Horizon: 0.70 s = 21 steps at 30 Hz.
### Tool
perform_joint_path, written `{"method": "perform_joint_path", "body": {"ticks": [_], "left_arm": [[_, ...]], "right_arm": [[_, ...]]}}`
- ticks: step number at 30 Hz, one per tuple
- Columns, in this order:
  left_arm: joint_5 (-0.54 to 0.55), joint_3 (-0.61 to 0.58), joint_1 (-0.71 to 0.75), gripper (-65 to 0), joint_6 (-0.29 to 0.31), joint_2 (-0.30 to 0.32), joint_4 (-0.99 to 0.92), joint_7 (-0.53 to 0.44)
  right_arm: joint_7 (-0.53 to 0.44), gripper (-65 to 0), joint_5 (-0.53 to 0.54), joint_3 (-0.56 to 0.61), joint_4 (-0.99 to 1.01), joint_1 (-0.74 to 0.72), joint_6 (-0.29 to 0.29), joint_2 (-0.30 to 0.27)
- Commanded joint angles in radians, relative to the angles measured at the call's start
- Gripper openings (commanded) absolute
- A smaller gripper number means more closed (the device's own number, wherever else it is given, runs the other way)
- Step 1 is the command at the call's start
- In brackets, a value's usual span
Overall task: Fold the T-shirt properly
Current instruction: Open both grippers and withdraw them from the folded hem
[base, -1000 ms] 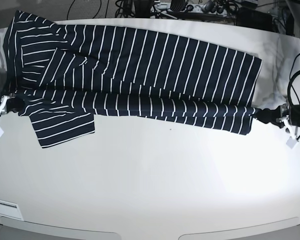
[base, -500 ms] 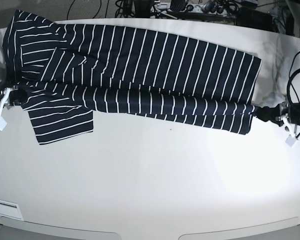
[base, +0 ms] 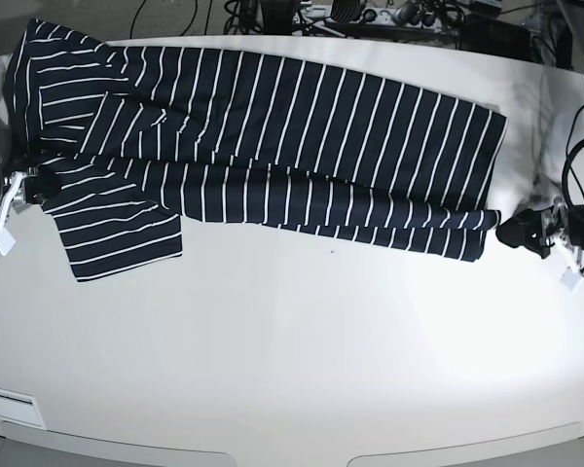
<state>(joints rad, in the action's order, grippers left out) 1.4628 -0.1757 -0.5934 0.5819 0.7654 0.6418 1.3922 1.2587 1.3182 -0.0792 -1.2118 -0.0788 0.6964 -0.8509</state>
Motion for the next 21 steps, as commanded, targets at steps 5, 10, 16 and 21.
{"method": "perform_joint_path", "body": {"ticks": [5, 10, 16, 21], "left_arm": [[0.021, 0.006, -0.128, -24.3, -0.003, 0.05, 0.013, 0.004], [0.021, 0.006, -0.238, -24.5, -0.029, 0.039, 0.013, 0.004], [0.021, 0.006, -0.274, -65.0, -0.011, -0.041, 0.029, 0.004], [0.021, 0.006, -0.26, -65.0, -0.031, -0.128, 0.067, 0.004]], "right_arm": [[-0.005, -43.5, 0.085, -0.012, -0.026, -0.021, 0.002, -0.086], [-0.01, -43.5, 0.165, -0.013, -0.026, -0.021, 0.002, -0.121], [-0.039, -43.5, 0.165, -0.013, -0.026, -0.068, 0.002, -0.106], [-0.043, -43.5, 0.165, -0.013, -0.026, -0.157, 0.002, -0.097]]}}
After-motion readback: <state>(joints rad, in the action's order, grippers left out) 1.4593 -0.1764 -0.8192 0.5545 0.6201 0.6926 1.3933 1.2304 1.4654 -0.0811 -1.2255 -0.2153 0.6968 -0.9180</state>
